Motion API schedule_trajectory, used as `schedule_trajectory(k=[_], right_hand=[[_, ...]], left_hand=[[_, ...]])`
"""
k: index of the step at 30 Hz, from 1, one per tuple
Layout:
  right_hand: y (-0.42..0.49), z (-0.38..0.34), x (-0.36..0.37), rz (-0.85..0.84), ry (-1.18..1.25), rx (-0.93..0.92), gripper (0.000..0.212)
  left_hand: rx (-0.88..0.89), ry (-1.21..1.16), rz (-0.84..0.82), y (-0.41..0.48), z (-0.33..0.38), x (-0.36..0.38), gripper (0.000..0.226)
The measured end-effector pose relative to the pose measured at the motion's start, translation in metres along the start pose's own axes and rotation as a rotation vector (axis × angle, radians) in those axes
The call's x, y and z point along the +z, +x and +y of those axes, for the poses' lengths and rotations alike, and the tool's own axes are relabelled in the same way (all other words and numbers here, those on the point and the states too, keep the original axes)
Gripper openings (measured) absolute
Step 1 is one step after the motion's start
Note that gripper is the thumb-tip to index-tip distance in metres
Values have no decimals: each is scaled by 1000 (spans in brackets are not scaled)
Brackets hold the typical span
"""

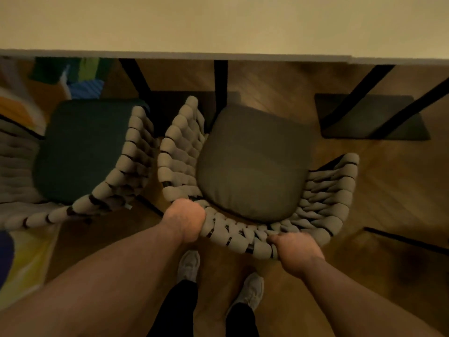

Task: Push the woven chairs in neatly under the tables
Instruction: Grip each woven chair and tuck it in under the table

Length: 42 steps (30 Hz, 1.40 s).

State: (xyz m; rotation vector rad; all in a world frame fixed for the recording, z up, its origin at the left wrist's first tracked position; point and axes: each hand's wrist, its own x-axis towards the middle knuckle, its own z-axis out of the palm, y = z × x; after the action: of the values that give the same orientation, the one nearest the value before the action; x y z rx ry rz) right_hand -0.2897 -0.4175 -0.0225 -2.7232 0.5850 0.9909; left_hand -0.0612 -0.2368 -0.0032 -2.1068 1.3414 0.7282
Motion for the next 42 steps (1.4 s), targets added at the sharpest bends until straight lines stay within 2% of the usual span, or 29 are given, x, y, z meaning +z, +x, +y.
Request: schedule_trajectory(k=[5, 9, 11, 17, 22, 27, 33, 42], right_hand=[[16, 15, -9, 22, -123, -50, 43], [26, 17, -12, 36, -121, -70, 47], [31, 21, -15, 32, -142, -74, 50], [32, 40, -27, 27, -178, -32, 53], [31, 57, -42, 21, -275, -26, 51], [35, 75, -39, 9, -360, -21, 39], [37, 80, -33, -4, -355, -26, 30], [34, 79, -34, 21, -352, -23, 30]], left_hand=[[-8, -157, -9, -18, 4, 20, 23], [18, -161, 77, -15, -3, 27, 32], [31, -122, 76, -13, -7, 26, 30], [-10, -260, 54, -7, 3, 13, 25], [17, -191, 73, 3, 21, -1, 23], [24, -204, 48, 6, 36, -5, 28], [43, -181, 18, -1, 41, -3, 31], [26, -145, -27, -1, 47, -17, 30]])
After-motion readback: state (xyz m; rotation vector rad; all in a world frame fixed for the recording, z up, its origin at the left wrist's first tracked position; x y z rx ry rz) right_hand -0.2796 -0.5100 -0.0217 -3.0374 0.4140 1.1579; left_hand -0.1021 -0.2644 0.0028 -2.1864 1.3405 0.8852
